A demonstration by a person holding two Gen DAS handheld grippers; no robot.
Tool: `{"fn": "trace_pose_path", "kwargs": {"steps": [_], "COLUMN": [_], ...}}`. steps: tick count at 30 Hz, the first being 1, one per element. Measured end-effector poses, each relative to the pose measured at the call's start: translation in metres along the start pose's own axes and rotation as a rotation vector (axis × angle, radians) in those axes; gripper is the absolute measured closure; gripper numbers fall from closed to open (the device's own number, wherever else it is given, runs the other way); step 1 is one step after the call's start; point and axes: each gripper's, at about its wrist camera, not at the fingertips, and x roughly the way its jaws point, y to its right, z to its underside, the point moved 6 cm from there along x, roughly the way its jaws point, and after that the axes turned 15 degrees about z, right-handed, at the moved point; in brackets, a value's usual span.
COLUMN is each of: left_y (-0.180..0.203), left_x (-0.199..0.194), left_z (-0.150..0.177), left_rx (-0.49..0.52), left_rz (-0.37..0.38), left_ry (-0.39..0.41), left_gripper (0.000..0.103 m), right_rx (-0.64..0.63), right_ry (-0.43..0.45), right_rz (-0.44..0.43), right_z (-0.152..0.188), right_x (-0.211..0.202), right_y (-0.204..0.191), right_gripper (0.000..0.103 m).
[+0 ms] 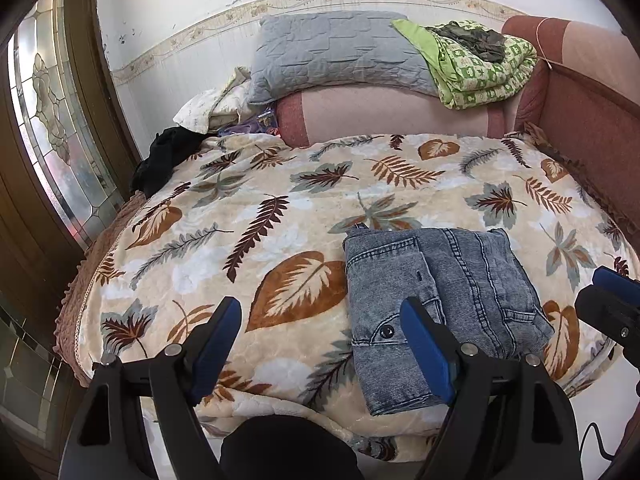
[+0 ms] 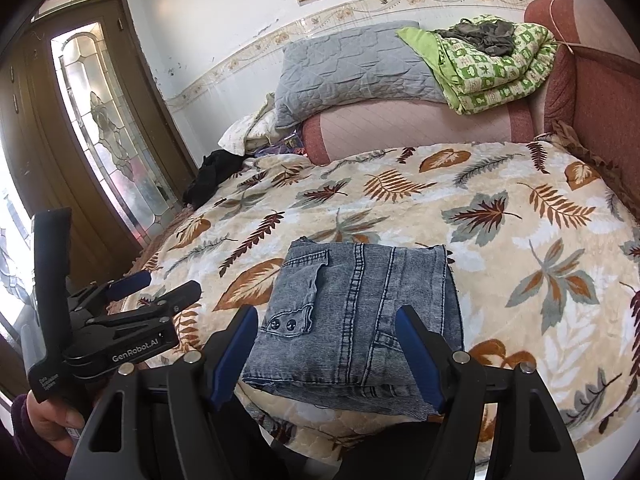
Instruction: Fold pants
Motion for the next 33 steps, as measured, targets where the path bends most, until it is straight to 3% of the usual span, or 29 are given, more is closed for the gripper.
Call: {"fn": "trace_pose_path", "kwargs": {"steps": [33], "left_y": [0.0024], "left_x": [0.0052], "left_z": [0.0035], "left_rx": [0.001], "left_rz": [0.009], "left_ry": [-0.016], "left_gripper": [0.021], "right_rx": [-0.007], "right_ry": [-0.012], "right_rz": [0.015], "right_z": [0.0006], "right_x": [0.0044], "right_y": [-0.0002], "right_gripper": [0.028]}}
